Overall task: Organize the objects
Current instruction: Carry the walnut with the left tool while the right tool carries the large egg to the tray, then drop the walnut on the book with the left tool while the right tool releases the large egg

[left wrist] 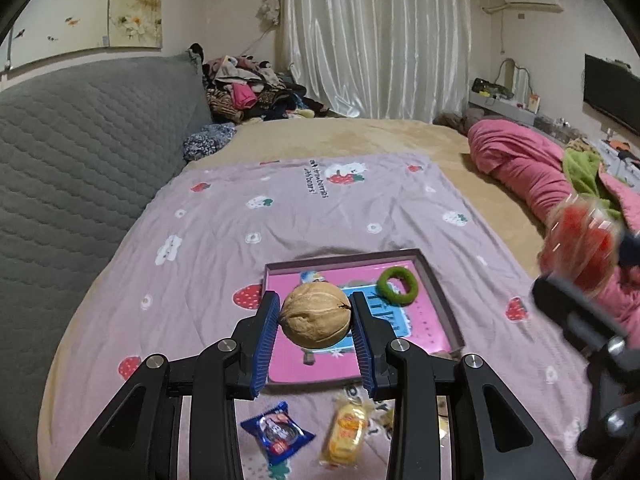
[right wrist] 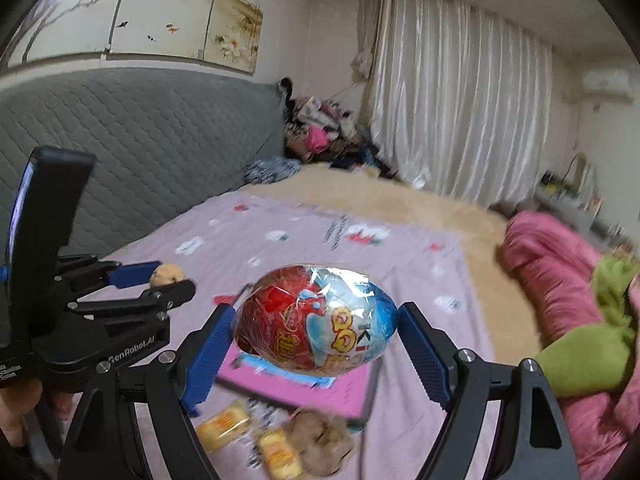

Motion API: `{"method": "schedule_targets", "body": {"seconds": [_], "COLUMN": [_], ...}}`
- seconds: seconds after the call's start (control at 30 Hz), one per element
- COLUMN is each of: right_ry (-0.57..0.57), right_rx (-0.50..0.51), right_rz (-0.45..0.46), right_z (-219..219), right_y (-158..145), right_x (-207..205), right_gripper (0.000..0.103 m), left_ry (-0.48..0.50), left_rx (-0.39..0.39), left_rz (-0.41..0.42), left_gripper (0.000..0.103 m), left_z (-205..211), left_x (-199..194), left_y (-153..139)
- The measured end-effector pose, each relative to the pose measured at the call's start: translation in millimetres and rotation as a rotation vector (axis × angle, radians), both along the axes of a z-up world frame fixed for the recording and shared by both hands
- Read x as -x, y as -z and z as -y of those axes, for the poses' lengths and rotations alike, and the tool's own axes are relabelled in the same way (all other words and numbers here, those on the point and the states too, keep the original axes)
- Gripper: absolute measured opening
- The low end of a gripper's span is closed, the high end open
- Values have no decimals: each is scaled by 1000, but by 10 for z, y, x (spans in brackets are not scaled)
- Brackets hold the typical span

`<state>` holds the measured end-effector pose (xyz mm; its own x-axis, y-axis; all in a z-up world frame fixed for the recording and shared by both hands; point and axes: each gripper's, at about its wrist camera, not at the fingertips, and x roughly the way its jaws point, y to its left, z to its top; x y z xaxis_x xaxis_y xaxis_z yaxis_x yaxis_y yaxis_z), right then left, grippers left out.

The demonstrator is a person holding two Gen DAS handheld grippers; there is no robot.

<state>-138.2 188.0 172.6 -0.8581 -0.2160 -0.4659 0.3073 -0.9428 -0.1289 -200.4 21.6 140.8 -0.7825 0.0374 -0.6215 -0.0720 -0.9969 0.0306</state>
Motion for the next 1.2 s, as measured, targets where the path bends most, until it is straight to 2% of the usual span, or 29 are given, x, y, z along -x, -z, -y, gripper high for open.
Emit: {"method": "schedule_targets", "body": {"seconds": [0.23,0.4,0.57,0.77,0.93,1.2], "right_ry": [-18,-29,-2,-5,-4,16], "right_rx": [25,44,-2,21,-15,-63], "right_rz": [-36,-46,-29,57,128,259], "right_z": [55,36,34,15,63,77], "right_y": [160,369,670,1111,1499,2007], "right_x": [236,446,763,1174,1424,1726], "right_gripper": [82,83,83,82,82,82], "left_ry": [-28,-39,-25,-42,-62,-68], "left_rx": [4,-18,-27,-19,9,39], "left_rz": [14,-17,-26,51,118,191], "left_gripper": [37,37,37,36,36,36], "left_z": [88,102,77,103,127,129], "left_x": [329,576,850,1190,1405,1515], "left_y": [331,492,747,1239,1626,1978]}}
